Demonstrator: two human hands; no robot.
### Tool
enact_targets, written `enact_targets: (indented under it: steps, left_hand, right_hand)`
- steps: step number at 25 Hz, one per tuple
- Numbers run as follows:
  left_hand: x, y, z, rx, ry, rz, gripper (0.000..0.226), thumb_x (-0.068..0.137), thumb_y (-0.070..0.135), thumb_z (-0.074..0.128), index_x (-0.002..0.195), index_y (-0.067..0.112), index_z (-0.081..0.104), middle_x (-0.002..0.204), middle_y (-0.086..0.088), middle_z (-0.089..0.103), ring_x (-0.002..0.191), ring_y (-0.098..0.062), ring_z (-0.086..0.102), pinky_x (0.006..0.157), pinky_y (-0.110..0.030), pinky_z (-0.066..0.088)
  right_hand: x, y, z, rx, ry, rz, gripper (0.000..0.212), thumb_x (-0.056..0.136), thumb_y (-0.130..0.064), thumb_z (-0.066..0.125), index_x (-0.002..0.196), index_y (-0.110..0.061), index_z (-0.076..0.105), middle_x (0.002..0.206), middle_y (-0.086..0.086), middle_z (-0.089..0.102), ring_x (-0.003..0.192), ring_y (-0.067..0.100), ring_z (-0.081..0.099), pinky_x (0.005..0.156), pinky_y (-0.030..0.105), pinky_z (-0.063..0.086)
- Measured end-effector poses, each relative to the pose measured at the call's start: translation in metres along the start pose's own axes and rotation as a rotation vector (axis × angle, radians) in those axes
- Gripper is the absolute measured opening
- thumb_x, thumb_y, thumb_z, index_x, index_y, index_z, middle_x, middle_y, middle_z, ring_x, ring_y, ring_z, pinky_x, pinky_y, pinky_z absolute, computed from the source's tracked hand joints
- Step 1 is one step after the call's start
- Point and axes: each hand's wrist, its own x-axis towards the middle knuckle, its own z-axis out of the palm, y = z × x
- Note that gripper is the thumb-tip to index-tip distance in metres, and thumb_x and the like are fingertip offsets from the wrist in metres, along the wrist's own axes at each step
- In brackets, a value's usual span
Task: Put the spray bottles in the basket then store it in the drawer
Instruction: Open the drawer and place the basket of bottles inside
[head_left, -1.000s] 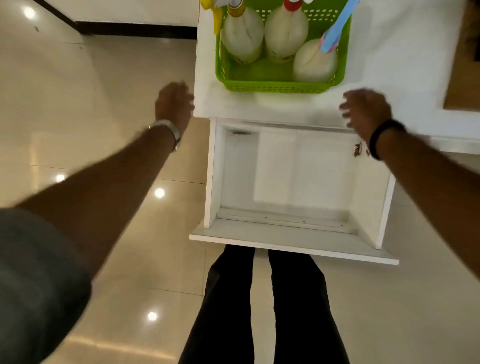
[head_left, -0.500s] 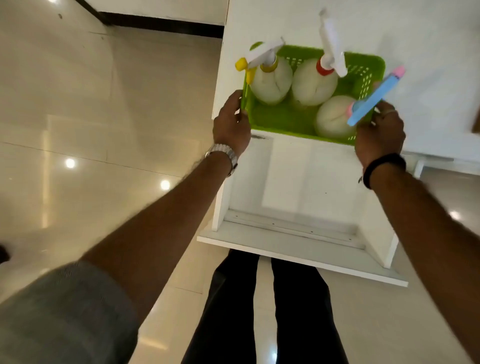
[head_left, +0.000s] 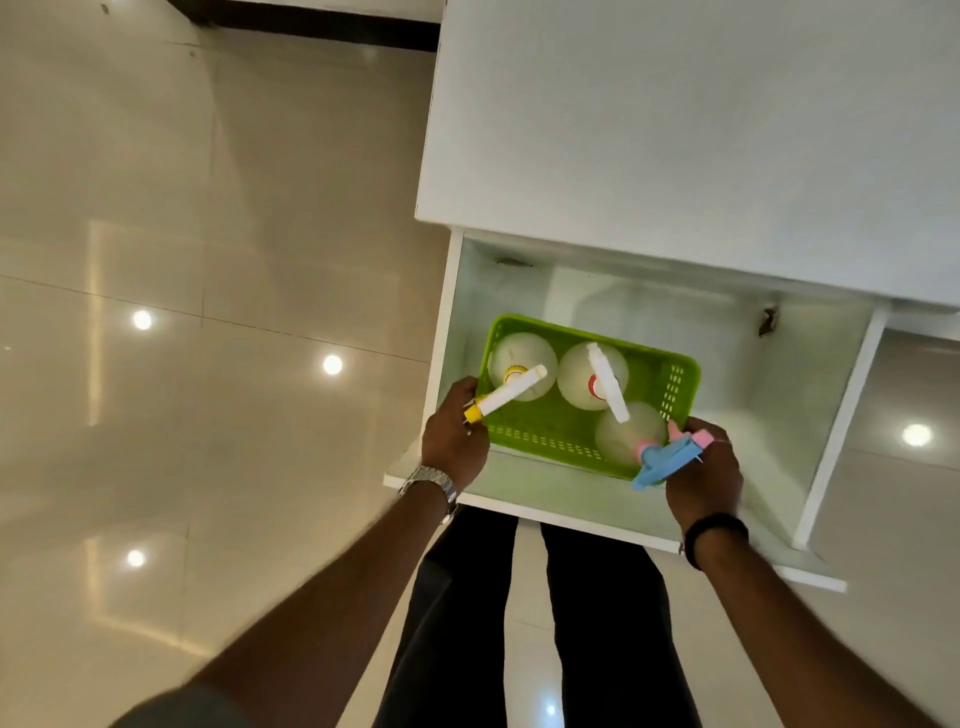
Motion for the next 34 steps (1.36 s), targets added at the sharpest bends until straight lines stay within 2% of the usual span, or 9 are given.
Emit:
enact_targets:
  steps: [4,10,15,18,22,24,28,30,34]
  left_hand:
    - [0.055,-0.025,0.036,-0.118,-0.094,-0.334,0.023,0.084,0.002,0.064,0.089,0.025,0.064,0.078,-0.002,0.06,0.079,-0.023,0.056,0.062,-0.029,0.044]
    - [0.088,-0.059,0.065,-0.118,-0.127,-0.495,0.037,0.088,0.018,0.073,0.123,0.013,0.061,0.077,0.005,0.054,0.081,-0.019,0.056,0.072,-0.025,0.043]
    - [0.074,-0.069,0.073,-0.163,-0.16,-0.545,0.065,0.089,0.024,0.075,0.145,0.008,0.045,0.135,-0.014,0.059,0.127,-0.031,0.057,0.107,-0.033,0.046]
    - [0.058,-0.06,0.068,-0.121,-0.168,-0.487,0.055,0.091,0.026,0.073,0.138,0.008,0.052,0.14,-0.01,0.059,0.133,-0.031,0.054,0.114,-0.034,0.041]
    - [0.021,-0.057,0.044,0.46,-0.282,-0.33,0.054,0.094,0.05,0.056,0.134,0.013,0.056,0.138,-0.009,0.06,0.131,-0.035,0.053,0.108,-0.042,0.045]
    - [-0.014,-0.056,0.035,0.561,-0.243,-0.099,0.054,0.096,0.046,0.052,0.138,0.012,0.052,0.143,-0.01,0.057,0.134,-0.033,0.05,0.11,-0.043,0.042]
    - [-0.1,-0.058,0.026,0.266,-0.084,0.196,0.021,0.095,0.026,0.059,0.112,0.02,0.069,0.113,0.003,0.071,0.106,-0.02,0.065,0.095,-0.037,0.053]
    - [-0.127,-0.061,0.029,0.016,-0.074,-0.091,0.023,0.096,0.037,0.056,0.107,0.021,0.069,0.104,0.004,0.074,0.1,-0.021,0.069,0.089,-0.038,0.056]
    - [-0.122,-0.04,0.041,-0.796,-0.232,-0.855,0.065,0.103,0.055,0.039,0.154,0.015,0.036,0.154,-0.015,0.047,0.141,-0.035,0.047,0.116,-0.046,0.039]
  right_hand:
    - [0.051,0.037,0.045,-0.023,-0.019,0.013,0.025,0.083,-0.007,0.077,0.103,-0.012,0.064,0.104,0.003,0.069,0.092,0.018,0.064,0.062,0.005,0.04]
    - [0.095,0.066,0.077,-0.19,-0.106,0.018,0.029,0.082,0.0,0.073,0.108,-0.005,0.063,0.1,-0.002,0.06,0.066,-0.003,0.054,0.054,0.001,0.035]
    - [0.091,0.081,0.088,-0.194,-0.137,0.009,0.029,0.086,0.007,0.063,0.113,-0.003,0.061,0.102,0.001,0.061,0.069,-0.009,0.051,0.052,-0.006,0.034]
    - [0.081,0.078,0.094,-0.18,-0.209,0.025,0.039,0.088,0.012,0.055,0.121,-0.008,0.061,0.11,0.001,0.063,0.08,0.007,0.062,0.056,-0.008,0.035]
    - [0.055,0.07,0.086,-0.111,-0.294,0.119,0.053,0.089,0.014,0.053,0.137,-0.009,0.053,0.124,0.008,0.064,0.106,0.022,0.066,0.084,0.011,0.049]
    - [0.026,0.059,0.071,-0.014,-0.174,0.169,0.043,0.09,0.003,0.057,0.127,-0.017,0.06,0.116,0.008,0.071,0.093,0.02,0.072,0.089,0.028,0.055]
    - [-0.062,0.043,0.039,0.177,-0.082,0.168,0.014,0.093,-0.028,0.06,0.085,-0.021,0.069,0.073,0.005,0.075,0.051,0.011,0.066,0.057,0.027,0.054]
    - [-0.1,0.051,0.035,0.199,-0.222,0.294,0.031,0.097,-0.037,0.057,0.083,-0.014,0.073,0.074,0.01,0.075,0.061,0.018,0.069,0.056,0.03,0.056]
    - [-0.124,0.062,0.036,0.42,-0.418,0.734,0.039,0.105,-0.029,0.047,0.135,-0.005,0.055,0.132,0.018,0.061,0.121,0.034,0.059,0.101,0.043,0.049]
